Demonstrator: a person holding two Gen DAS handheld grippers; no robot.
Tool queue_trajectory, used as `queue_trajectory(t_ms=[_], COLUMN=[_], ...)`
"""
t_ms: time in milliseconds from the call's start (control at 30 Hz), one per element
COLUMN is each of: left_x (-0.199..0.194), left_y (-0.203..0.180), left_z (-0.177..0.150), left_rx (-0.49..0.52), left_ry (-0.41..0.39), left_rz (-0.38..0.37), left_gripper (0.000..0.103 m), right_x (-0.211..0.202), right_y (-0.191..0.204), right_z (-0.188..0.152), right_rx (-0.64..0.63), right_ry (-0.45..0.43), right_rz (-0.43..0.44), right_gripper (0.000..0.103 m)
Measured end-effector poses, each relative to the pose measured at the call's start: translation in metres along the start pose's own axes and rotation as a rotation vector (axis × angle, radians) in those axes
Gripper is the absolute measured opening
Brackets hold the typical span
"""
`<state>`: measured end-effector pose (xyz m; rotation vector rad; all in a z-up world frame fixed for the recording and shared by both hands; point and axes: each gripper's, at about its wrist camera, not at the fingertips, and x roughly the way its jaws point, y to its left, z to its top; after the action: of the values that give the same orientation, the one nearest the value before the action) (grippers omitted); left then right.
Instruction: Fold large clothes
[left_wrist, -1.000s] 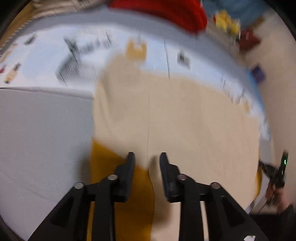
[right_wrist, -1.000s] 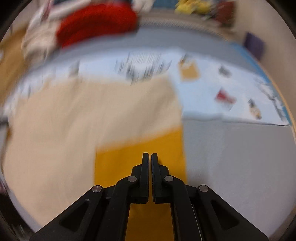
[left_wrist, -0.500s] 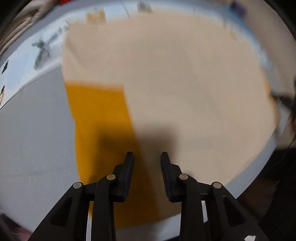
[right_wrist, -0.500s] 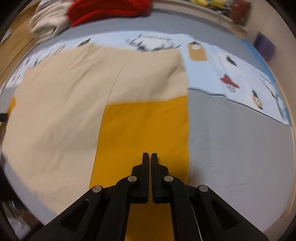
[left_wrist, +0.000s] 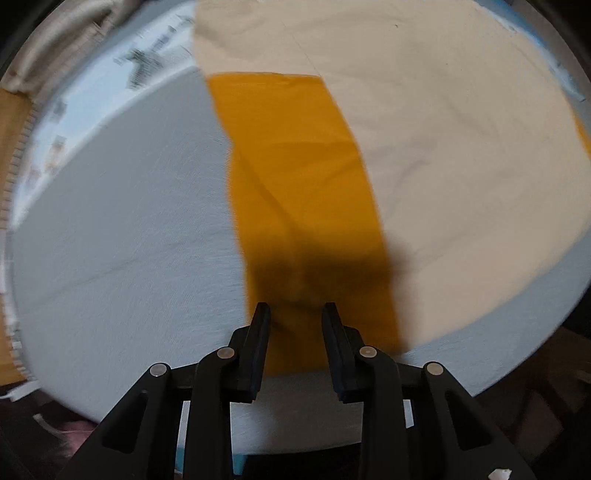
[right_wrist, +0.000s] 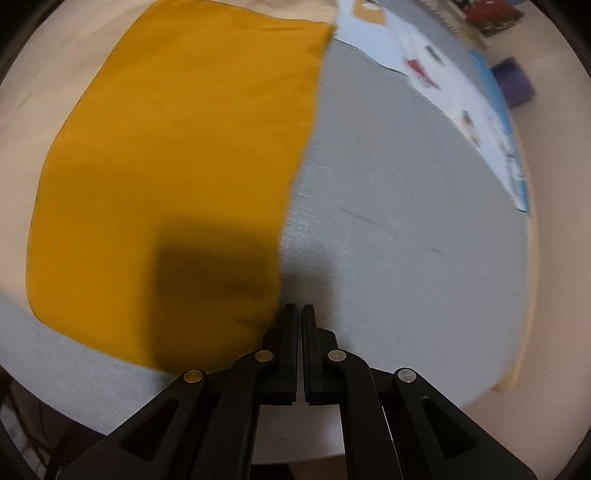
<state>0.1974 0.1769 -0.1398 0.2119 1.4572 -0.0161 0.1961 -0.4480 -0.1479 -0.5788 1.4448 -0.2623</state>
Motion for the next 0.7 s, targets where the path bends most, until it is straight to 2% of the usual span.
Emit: queue_trajectory(t_ms=[67, 200, 300, 433, 500, 600, 700], left_x=[-0.021, -0.081, -0.109, -0.108, -0.105, -0.098, -0.094], left_y=[0.0, -0.007, -0.029, -0.052, -0.059, -0.067, -0.069], left_z=[-0.004, -0.008, -0.021, -0.03, -0.037, -0.056, -0.062], left_rx=[-0.036, -0.163, -0.214, -0.253, -0.269, -0.295, -0.32], left_ry=[-0.073, -0.268, -0.355, -0.389, -0.396, -0.392, -0.368], left_rz=[0.031, 0.04, 0.052, 0.042, 0.034, 0.026, 0.003], left_gripper=[0.027, 0.028, 0.035, 0.036, 0.036, 0.036, 0.036], right_x=[-0.034, -0.112, -0.148, -0.175, -0.184, -0.19, -0.193], right_y=[-0.015, -0.032, -0.023, 0.004, 0.02, 0.048, 0.07], right_z=[0.0, -0.015, -0.03, -0.048, -0.055, -0.053, -0.05], right_rx=[0.088, 0.279, 0.341, 0.436, 0.46, 0.411, 0.344], right_ry=[-0.14, -0.42, -0.537, -0.618, -0.628, -0.632, -0.64], right_rz=[0.001, 0.042, 0.08, 0.123, 0.156, 0.186, 0.166], right_gripper=[0.003, 0.004, 0.004, 0.005, 0.005, 0.005, 0.005])
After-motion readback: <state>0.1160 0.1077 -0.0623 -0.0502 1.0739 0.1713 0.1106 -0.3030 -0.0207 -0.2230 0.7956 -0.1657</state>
